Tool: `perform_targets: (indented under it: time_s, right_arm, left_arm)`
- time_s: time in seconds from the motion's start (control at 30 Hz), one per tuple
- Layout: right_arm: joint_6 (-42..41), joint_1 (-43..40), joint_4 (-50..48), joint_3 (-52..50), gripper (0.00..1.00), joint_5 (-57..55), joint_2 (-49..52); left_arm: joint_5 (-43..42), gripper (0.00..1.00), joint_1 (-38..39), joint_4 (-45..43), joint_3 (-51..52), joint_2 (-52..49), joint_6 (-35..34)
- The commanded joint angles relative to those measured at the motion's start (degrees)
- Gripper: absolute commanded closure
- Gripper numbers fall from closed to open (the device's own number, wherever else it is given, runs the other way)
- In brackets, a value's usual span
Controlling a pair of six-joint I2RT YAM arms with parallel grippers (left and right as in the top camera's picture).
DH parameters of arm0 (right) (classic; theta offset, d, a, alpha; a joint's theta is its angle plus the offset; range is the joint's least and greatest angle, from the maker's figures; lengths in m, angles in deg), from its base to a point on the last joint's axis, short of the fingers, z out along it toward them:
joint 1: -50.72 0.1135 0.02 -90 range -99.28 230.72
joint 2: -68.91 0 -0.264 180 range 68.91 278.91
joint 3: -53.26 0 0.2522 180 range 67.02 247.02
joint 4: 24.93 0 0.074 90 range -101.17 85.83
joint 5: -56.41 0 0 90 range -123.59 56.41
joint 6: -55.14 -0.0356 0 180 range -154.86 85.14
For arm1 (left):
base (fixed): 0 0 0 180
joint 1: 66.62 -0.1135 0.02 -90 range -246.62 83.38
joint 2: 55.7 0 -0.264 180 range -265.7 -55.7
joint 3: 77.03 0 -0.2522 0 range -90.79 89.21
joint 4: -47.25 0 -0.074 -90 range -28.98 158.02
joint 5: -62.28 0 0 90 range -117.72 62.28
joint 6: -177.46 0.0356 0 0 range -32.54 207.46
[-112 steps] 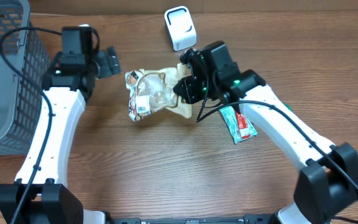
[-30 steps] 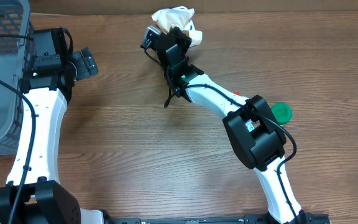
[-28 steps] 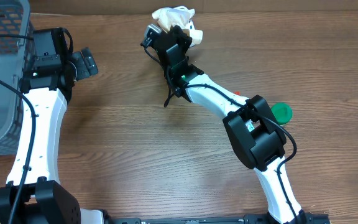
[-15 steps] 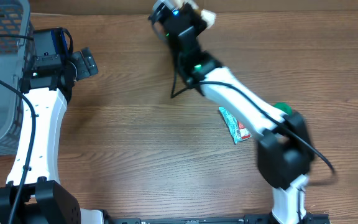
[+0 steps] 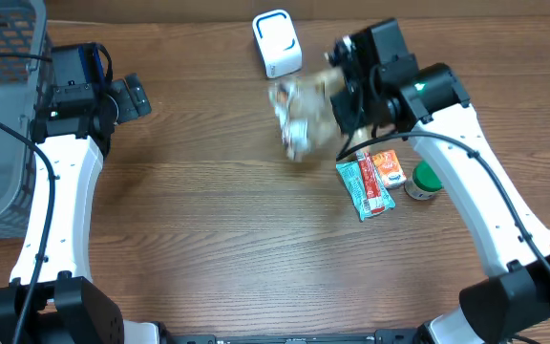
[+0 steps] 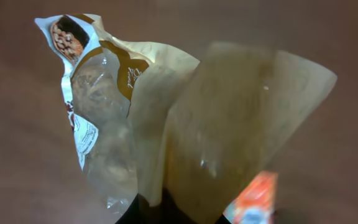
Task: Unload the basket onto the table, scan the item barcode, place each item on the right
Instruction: 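Hold the bag's label against the white scanner with the right gripper, then carry the bag back and lower it onto the table center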
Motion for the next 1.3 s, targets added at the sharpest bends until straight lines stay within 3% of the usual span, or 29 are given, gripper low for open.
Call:
perform_targets:
  time_s: [0.0,0.1,0.2,0.23,0.27,0.3,0.33,1.27]
  right_arm:
    - [-3.72,-1.66,1.11,-6.10,0.96,11.28,1.33]
    - [-3.54,-2.12,-1.55,-11.93,0.96,7.78,1.77]
    - [-3.56,-2.23,-5.40,-15.85,0.70,3.93,1.77]
    - [-3.56,-2.23,-5.79,-16.20,0.53,2.60,1.77]
    - [-3.56,-2.23,-5.99,-16.22,0.27,1.62,1.77]
    - [-3.58,-2.23,-6.32,-16.22,0.09,0.76,1.75]
    - [-3.58,-2.23,-6.62,-16.20,0.00,0.72,1.68]
    - [-3.58,-2.21,-7.04,-16.22,0.00,0.72,1.68]
  left_arm:
    - [-0.04,0.00,0.13,-0.15,-0.55,0.02,0.87]
    - [-0.04,0.00,0.13,-0.17,-0.55,0.02,0.90]
    - [-0.04,0.00,0.13,-0.17,-0.55,0.02,0.90]
    - [-0.04,0.00,0.13,-0.17,-0.55,0.02,0.87]
    - [-0.04,0.00,0.13,-0.17,-0.55,0.02,0.90]
    - [-0.04,0.00,0.13,-0.15,-0.55,0.02,0.87]
    - [-0.04,0.00,0.13,-0.17,-0.55,0.02,0.87]
    - [-0.04,0.00,0.13,-0.15,-0.55,0.02,0.90]
